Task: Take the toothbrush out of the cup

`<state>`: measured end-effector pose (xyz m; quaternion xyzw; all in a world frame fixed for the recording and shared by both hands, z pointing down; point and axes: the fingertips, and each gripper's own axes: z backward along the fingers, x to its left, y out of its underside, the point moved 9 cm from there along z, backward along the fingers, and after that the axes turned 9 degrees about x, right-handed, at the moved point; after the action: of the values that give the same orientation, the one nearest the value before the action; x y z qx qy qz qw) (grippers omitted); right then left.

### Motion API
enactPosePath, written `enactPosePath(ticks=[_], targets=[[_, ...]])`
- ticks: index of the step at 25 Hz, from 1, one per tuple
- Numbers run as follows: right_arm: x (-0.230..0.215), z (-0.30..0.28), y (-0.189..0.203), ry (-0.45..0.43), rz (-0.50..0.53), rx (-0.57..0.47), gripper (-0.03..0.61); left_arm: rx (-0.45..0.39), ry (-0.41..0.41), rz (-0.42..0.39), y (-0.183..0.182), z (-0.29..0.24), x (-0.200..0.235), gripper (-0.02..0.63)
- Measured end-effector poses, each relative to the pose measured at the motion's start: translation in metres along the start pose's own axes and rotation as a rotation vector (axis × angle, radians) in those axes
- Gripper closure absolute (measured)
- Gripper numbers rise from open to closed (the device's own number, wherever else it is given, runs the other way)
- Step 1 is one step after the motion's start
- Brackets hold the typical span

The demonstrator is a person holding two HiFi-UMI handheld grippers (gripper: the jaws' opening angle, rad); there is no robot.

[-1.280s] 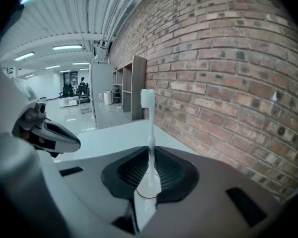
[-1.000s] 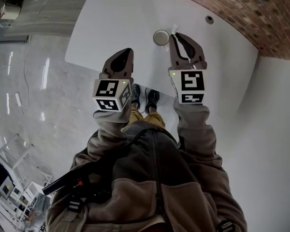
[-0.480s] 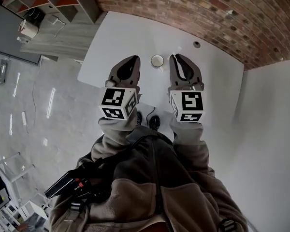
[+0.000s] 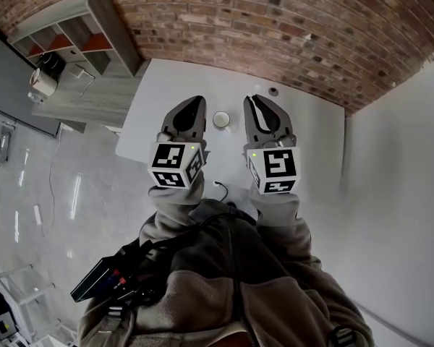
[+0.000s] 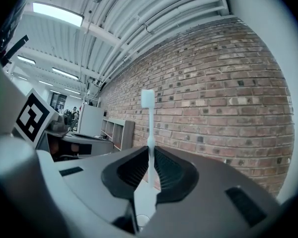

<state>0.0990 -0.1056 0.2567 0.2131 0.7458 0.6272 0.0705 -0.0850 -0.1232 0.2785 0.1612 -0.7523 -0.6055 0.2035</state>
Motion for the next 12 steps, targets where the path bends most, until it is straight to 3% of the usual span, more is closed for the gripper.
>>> enactPosePath(ticks=[12], targets=[[-0.014,0.007,-0.019,0.019,-0.004,-0.067,0.546,-0.068,0.006,-0.054,-0.029,-0.002,-0.006,0.611]])
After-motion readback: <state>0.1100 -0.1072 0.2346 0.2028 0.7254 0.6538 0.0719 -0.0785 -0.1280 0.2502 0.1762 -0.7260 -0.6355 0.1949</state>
